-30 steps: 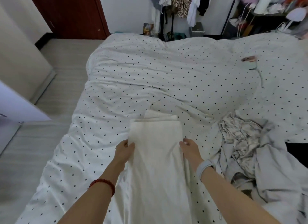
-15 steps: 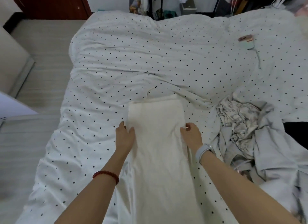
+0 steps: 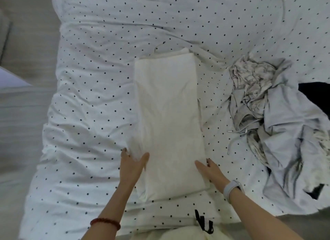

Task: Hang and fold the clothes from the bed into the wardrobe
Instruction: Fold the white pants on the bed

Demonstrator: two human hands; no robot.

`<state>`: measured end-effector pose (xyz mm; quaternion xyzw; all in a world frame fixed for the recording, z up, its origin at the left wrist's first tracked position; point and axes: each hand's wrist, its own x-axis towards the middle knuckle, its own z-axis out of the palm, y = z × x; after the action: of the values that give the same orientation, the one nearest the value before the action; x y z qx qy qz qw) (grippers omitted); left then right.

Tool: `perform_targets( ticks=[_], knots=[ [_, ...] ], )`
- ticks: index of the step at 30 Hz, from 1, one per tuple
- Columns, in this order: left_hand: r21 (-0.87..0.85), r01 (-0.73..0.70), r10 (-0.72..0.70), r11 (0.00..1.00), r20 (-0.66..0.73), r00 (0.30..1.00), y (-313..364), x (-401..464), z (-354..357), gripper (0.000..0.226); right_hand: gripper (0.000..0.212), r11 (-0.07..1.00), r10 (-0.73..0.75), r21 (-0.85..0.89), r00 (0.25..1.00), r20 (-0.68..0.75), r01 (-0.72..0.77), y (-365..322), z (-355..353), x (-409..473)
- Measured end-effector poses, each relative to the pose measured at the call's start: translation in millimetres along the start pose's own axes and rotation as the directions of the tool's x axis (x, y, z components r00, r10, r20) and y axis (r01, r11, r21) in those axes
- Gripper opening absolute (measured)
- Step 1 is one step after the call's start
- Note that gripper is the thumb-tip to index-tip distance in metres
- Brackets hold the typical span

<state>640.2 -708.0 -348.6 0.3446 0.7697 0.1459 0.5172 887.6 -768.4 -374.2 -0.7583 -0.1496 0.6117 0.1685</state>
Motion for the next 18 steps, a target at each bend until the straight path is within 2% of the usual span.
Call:
perform_targets(
  ticks=[3, 5, 8, 11, 13, 15, 17, 18],
  knots=[
    [-0.034, 0.036, -0.032, 0.999, 0.106, 0.994, -0.1, -7.8, -4.3, 0.093, 0.053, 1.000, -0.021, 0.015, 1.000, 0.017, 0.021, 0.5, 1.5, -3.9],
    [0.019, 0.020, -0.023, 1.000, 0.172, 0.985, -10.1, -21.1, -3.5, 0.092, 0.051, 0.999, -0.040, -0.020, 0.998, 0.038, 0.041, 0.7, 1.9, -13.1],
    [0.044, -0.001, -0.009, 0.999, 0.213, 0.977, -22.9, -34.3, -4.1, 0.064, 0.045, 0.994, -0.089, -0.070, 0.996, 0.015, 0.090, 1.3, -1.5, -24.3],
    [-0.116, 0.063, -0.028, 0.991, 0.286, 0.958, -22.5, -45.9, -11.1, 0.041, 0.041, 0.995, -0.076, -0.069, 0.997, 0.030, 0.078, 15.3, -4.9, -41.3],
    [-0.218, 0.160, -0.077, 0.963, 0.349, 0.934, -20.1, -47.4, -15.7, 0.037, 0.038, 0.998, -0.027, -0.049, 0.998, 0.051, 0.030, 28.4, -4.9, -47.7],
    [-0.272, 0.241, -0.111, 0.932, 0.419, 0.901, -15.2, -46.1, -19.9, 0.038, 0.038, 0.998, 0.037, 0.045, 0.996, 0.078, -0.041, 38.3, -6.1, -44.9],
    [-0.275, 0.245, -0.106, 0.930, 0.438, 0.893, -9.3, -43.2, -25.6, 0.039, 0.045, 0.985, 0.062, 0.155, 0.991, 0.116, -0.080, 35.9, -4.0, -42.7],
    [-0.247, 0.218, -0.097, 0.944, 0.425, 0.900, -7.7, -41.3, -28.0, 0.042, 0.050, 0.986, 0.042, 0.157, 0.994, 0.096, -0.056, 33.1, -3.0, -40.3]
  ],
)
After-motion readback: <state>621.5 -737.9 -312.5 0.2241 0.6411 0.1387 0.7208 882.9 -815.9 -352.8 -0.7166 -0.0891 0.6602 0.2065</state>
